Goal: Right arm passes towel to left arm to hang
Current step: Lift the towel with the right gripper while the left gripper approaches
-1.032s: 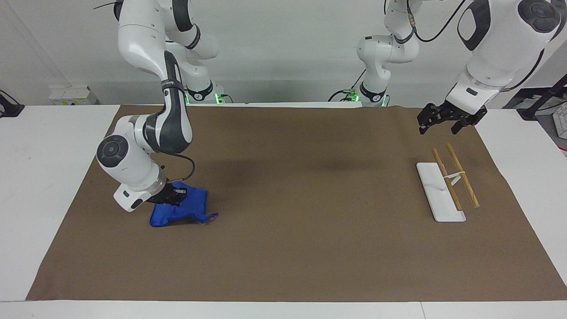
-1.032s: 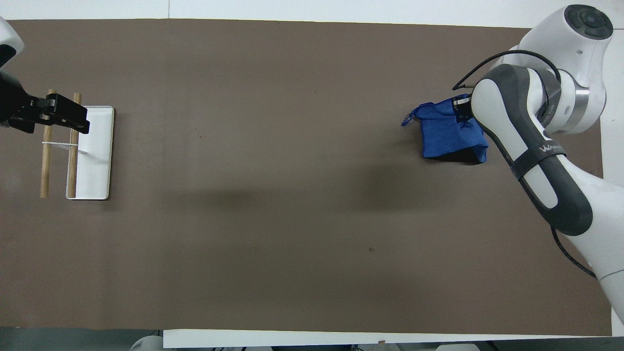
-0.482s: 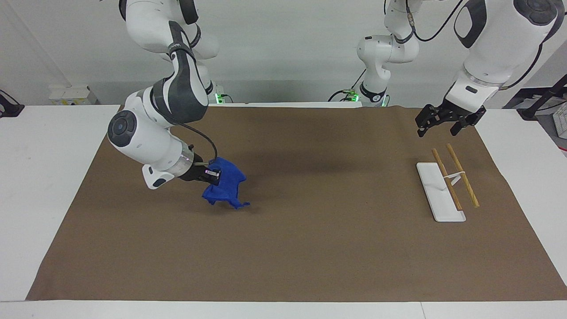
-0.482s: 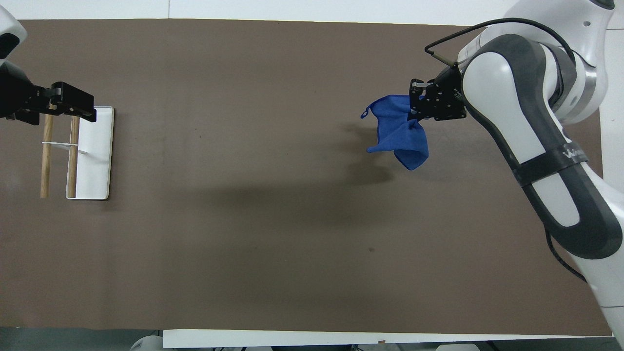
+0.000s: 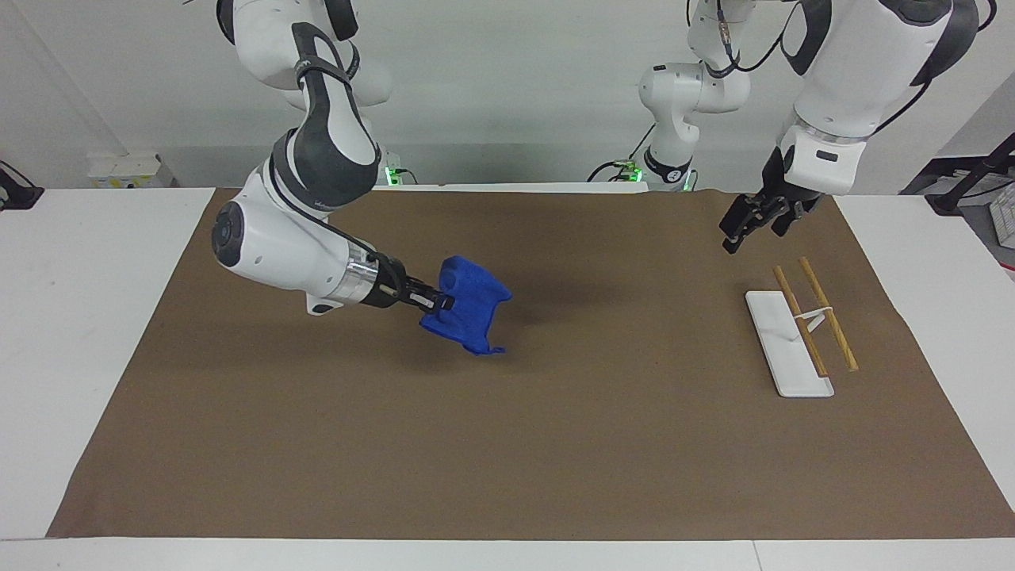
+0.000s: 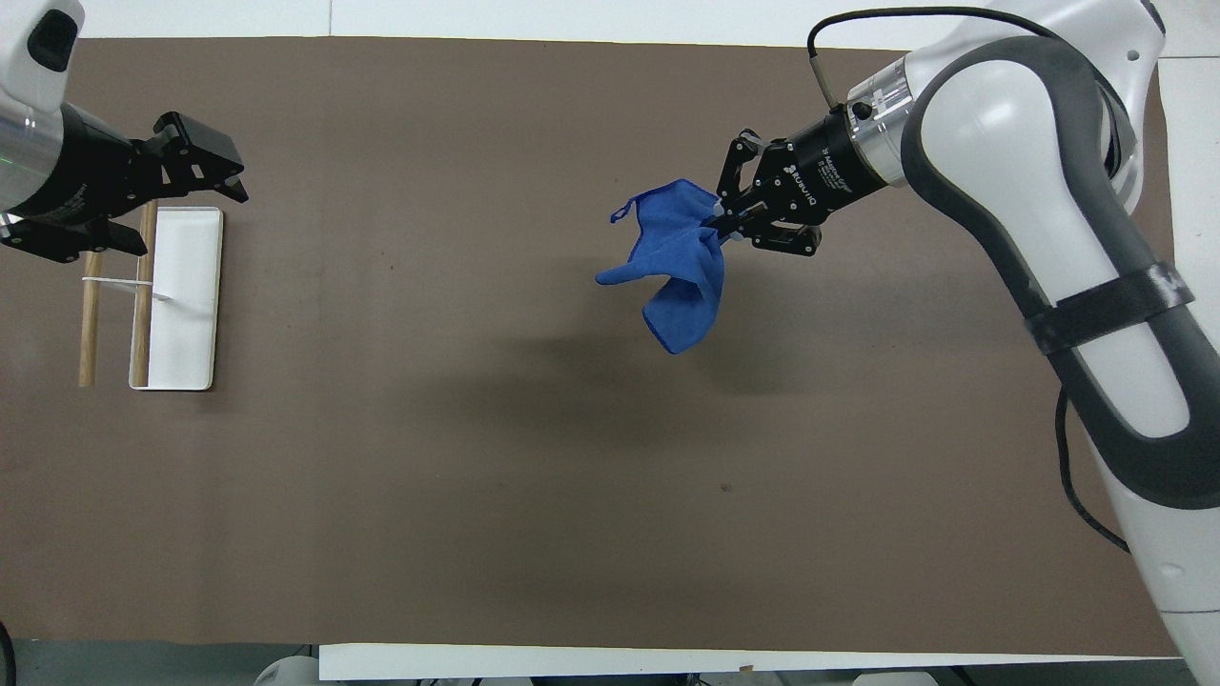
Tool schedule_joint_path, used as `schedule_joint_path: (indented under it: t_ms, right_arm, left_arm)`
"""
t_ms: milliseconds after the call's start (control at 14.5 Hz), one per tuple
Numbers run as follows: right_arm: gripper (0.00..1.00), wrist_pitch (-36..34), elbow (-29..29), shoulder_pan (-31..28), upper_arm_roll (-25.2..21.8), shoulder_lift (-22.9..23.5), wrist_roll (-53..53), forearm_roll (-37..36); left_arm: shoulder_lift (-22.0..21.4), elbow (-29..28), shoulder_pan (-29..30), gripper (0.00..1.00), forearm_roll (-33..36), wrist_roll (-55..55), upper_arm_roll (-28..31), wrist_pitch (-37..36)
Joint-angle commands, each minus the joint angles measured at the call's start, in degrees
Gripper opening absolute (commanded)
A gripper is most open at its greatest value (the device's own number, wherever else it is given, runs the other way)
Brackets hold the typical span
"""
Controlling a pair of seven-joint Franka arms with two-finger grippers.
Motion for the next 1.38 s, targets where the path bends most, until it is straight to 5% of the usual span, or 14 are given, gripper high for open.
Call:
schedule_joint_path:
  t_ms: [0,275,551,1308]
  right_arm:
    - [0.01,-0.3,-1.7,-0.8,1.4,-1.2,7.3,6.9]
    - [0.01,3.0,-5.3,0.5,2.0,-2.7,13.1,14.6]
    - [0.01,7.6,-9.6,3.1,2.0,-4.3,16.8,18.2]
    - [0.01,10.6,-9.8,6.3,2.0,-4.4,19.5,19.3]
  left_arm:
    - [-0.8,-3.1,-0.2,0.99,-3.7,-13.0,0.2,2.6]
    - [-0.4,-5.2,-0.3,0.99,-10.8,-40.5,-3.3,6.8]
    - [0.4,-7.0,-0.3,0.98,-10.9,-51.3,-8.4,12.4]
    - [4.3,-11.9,-0.8,0.95,-12.9,-54.1,-13.3,22.9]
